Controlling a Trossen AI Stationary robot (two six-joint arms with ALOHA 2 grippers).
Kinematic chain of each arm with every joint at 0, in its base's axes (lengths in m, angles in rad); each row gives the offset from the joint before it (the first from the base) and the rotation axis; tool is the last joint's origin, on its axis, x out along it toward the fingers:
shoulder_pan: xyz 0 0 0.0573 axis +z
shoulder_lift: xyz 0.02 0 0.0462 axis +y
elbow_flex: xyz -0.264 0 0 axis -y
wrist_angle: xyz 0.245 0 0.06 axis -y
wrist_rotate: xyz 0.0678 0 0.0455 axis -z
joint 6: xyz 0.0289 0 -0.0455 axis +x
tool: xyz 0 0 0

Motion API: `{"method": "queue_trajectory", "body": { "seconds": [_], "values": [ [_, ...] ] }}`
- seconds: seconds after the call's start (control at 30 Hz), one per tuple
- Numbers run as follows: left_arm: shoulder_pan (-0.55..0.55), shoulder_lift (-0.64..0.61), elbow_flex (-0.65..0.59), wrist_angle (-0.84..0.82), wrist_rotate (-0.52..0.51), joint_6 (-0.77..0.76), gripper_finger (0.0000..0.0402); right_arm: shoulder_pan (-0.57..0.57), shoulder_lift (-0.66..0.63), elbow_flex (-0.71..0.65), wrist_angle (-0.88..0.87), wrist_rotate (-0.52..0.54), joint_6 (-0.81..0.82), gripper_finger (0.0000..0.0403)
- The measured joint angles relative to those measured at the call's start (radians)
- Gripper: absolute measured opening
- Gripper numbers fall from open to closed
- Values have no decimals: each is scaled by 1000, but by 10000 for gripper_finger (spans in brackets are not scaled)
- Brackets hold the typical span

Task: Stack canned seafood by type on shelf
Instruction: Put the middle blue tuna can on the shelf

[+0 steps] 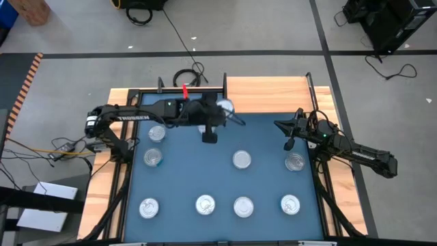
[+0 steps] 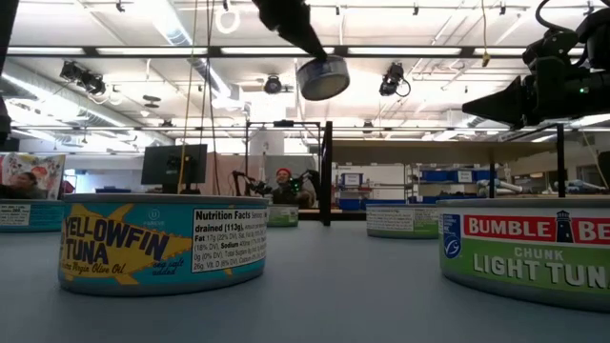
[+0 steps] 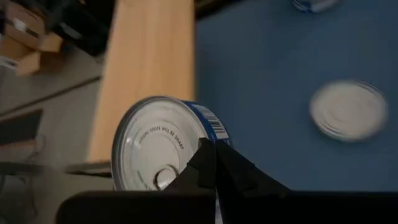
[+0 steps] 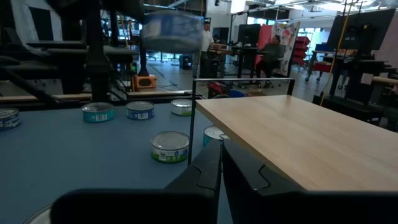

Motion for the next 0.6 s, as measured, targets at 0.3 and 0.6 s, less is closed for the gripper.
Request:
{"method": "queue_trajectory", "body": {
  "seconds": [0.3,0.6],
  "values": [
    [87,97,120,32,88,65,0,0,0,0,0,0,0,28],
    [160,303,403,-40,120,129,0,0,0,0,0,0,0,28]
  ]
}}
